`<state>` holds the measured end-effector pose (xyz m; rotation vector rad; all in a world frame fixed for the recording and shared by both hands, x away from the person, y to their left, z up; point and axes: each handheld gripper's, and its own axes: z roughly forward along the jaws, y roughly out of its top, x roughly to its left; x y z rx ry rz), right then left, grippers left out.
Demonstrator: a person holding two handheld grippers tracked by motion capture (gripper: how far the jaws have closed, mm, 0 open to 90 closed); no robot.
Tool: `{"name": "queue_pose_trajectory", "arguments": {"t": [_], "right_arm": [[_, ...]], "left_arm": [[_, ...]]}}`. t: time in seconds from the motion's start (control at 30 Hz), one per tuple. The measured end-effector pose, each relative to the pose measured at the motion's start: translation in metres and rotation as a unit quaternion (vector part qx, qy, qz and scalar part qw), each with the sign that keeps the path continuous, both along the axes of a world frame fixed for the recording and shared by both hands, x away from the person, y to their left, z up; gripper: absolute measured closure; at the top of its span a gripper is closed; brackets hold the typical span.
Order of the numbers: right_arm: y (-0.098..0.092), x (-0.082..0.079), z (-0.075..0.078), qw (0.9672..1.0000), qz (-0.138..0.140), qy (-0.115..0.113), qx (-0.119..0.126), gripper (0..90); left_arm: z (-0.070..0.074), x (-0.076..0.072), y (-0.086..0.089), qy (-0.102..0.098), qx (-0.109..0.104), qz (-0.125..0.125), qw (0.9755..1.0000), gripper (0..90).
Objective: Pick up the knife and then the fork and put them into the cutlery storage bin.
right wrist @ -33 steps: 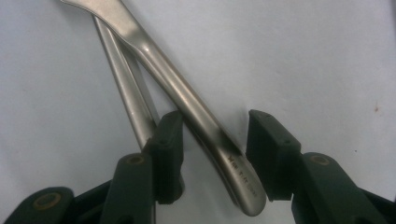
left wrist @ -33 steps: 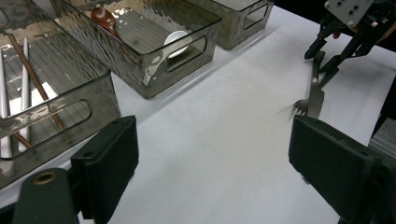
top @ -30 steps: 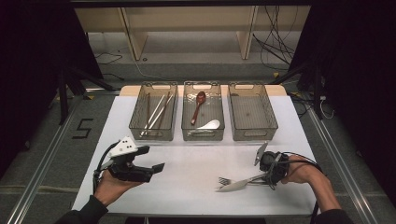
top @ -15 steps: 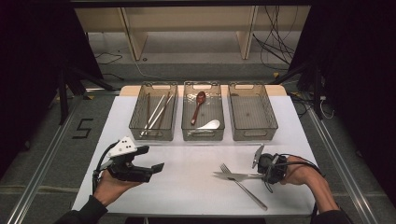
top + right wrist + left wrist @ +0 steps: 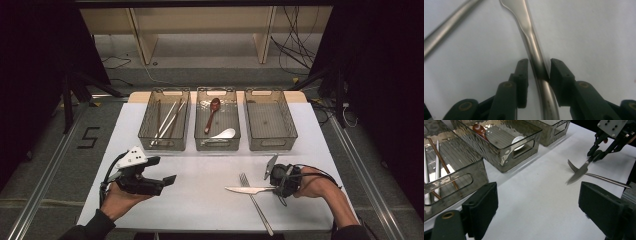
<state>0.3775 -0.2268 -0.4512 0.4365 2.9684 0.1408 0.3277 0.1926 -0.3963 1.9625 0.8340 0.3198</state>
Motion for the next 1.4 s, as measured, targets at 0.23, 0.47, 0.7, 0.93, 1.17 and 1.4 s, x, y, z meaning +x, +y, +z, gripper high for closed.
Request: {"name": "queue_pose_trajectory", "arguments": {"t": [0.23,0.47,0.7,0.93,1.17,1.4], "right_arm": [[0.002,0.001,-0.001,1.0,-0.005,0.006,-0.001,68.8],[0.004,-0.001,-0.001,0.9998,0.009,0.015,-0.006,75.7],[0.01,-0.009,-0.001,0.9985,0.047,0.021,-0.02,79.9],[0.011,-0.011,-0.001,0.9981,0.054,0.017,-0.024,80.3],[0.009,-0.013,0.0,0.9984,0.053,0.015,-0.011,80.5],[0.005,-0.013,0.008,0.9992,0.037,0.003,0.016,80.5]], "left_arm": [[0.0,-0.001,0.0,0.0,0.0,0.001,1.0,15.6],[0.0,0.0,0.001,0.0,0.001,0.002,1.0,15.6],[0.0,-0.001,0.001,0.0,0.002,0.0,1.0,15.6],[-0.001,0.0,0.001,0.002,0.003,0.0,1.0,15.7],[-0.001,0.0,0.001,0.0,0.002,0.002,1.0,15.8],[0.0,0.0,0.002,0.0,0.002,0.002,1.0,15.9]]}}
